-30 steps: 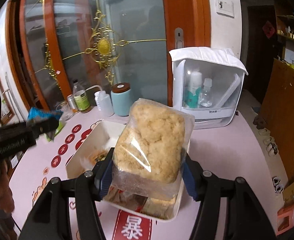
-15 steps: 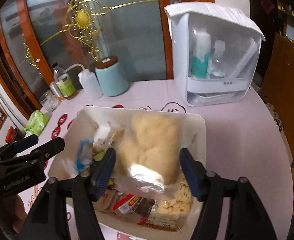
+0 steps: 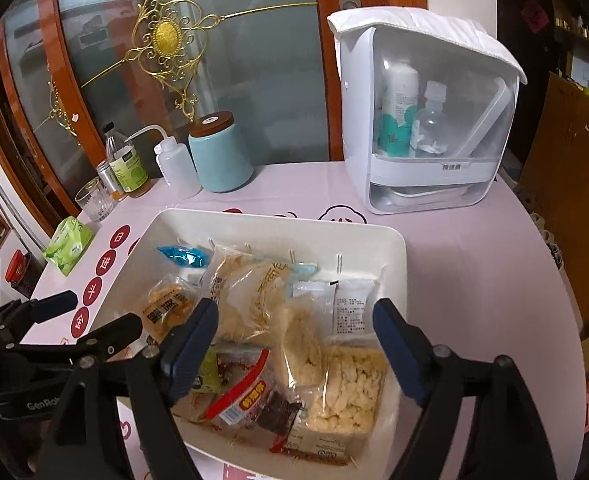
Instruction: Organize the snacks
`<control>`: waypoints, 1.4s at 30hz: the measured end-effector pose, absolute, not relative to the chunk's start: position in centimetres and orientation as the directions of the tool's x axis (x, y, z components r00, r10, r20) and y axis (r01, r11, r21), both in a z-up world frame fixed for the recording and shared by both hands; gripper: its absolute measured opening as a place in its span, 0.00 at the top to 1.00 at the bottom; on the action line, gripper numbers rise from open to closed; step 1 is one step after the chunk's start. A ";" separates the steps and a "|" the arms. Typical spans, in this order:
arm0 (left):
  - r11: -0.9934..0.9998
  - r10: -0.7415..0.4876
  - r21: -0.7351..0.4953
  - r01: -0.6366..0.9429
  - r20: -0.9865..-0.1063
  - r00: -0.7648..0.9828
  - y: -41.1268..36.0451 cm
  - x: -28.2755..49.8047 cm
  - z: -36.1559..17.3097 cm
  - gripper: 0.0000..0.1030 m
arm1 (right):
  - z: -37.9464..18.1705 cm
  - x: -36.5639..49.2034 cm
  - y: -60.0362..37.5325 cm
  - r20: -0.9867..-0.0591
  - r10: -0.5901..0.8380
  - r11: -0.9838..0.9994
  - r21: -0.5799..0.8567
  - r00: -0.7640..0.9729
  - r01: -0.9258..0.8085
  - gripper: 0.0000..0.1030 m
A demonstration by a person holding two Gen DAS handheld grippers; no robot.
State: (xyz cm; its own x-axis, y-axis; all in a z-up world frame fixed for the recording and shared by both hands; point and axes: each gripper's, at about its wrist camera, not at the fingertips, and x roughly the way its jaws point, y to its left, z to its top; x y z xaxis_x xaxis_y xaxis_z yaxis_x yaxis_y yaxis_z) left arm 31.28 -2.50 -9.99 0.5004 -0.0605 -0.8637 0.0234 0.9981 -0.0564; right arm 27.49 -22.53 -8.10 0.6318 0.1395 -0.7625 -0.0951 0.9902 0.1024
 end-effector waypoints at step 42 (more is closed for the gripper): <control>1.000 0.015 0.012 -0.009 -0.807 0.590 -3.4 -0.2 1.9 0.04 | -0.6 -0.7 -21.1 -0.743 0.274 0.962 0.213 0.611 -0.173 0.22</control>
State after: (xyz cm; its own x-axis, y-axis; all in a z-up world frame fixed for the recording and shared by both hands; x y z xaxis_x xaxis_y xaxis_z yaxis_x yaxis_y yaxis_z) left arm -0.21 -3.43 1.90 0.5900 0.0154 -0.8073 -0.0091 0.9999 0.0124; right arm -0.70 -21.14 -0.65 0.6107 0.2745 -0.7428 -0.1732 0.9616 0.2130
